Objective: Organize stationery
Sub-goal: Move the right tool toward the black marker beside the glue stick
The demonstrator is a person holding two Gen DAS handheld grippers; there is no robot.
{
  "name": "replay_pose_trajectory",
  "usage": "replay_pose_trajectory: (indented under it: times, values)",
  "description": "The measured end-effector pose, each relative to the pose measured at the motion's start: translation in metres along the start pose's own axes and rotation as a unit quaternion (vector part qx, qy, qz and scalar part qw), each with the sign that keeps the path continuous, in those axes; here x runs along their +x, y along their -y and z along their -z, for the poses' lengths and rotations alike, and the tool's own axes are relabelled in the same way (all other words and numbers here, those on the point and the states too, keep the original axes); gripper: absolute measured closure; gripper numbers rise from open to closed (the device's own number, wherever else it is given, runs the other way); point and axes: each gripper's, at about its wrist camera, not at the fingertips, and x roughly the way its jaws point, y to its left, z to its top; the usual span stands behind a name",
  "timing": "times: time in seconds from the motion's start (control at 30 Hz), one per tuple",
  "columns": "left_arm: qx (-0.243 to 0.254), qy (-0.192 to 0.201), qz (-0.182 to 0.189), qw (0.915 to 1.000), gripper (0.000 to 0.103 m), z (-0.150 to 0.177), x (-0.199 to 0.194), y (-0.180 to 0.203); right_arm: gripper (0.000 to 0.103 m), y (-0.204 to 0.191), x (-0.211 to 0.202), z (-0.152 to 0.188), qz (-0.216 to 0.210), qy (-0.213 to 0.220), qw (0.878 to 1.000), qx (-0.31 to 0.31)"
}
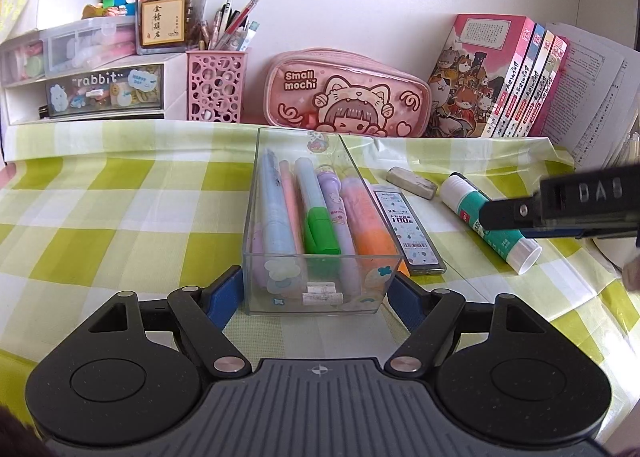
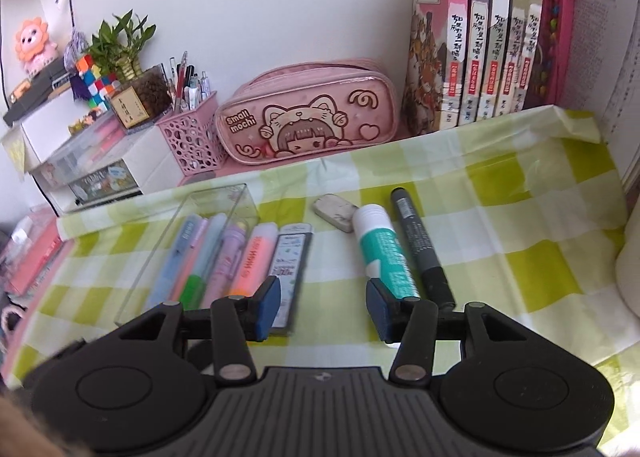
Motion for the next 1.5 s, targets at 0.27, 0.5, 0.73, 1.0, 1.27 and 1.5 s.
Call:
replay_pose_trajectory:
  times: [0.27,0.5,0.73,1.0,1.27,1.5]
  values:
    - [0.001,0.000,0.000,1.0000,0.027,0.000,0.000,0.000,0.032,-0.004,0.001,0.011,0.053,0.024,0.997,-0.058]
    - [0.002,-0.001,-0.001,1.0000,0.027,0.000,0.000,0.001,0.032,-0.004,0.010,0.010,0.076,0.023,0.994,-0.070]
    - [0.005,-0.001,-0.003,1.0000,0.027,0.000,0.001,0.002,0.033,0.001,0.025,0.011,0.116,0.023,0.990,-0.082]
    - [0.007,-0.002,-0.004,1.0000,0.027,0.000,0.001,0.002,0.045,0.003,0.027,0.012,0.131,0.032,0.986,-0.096]
    - [0.008,-0.002,-0.004,1.0000,0.027,0.000,0.001,0.002,0.048,0.013,0.017,0.011,0.108,0.018,0.992,-0.065]
    - [0.008,-0.002,-0.003,1.0000,0.027,0.000,0.001,0.002,0.048,0.028,0.006,0.008,0.074,-0.016,0.997,-0.012]
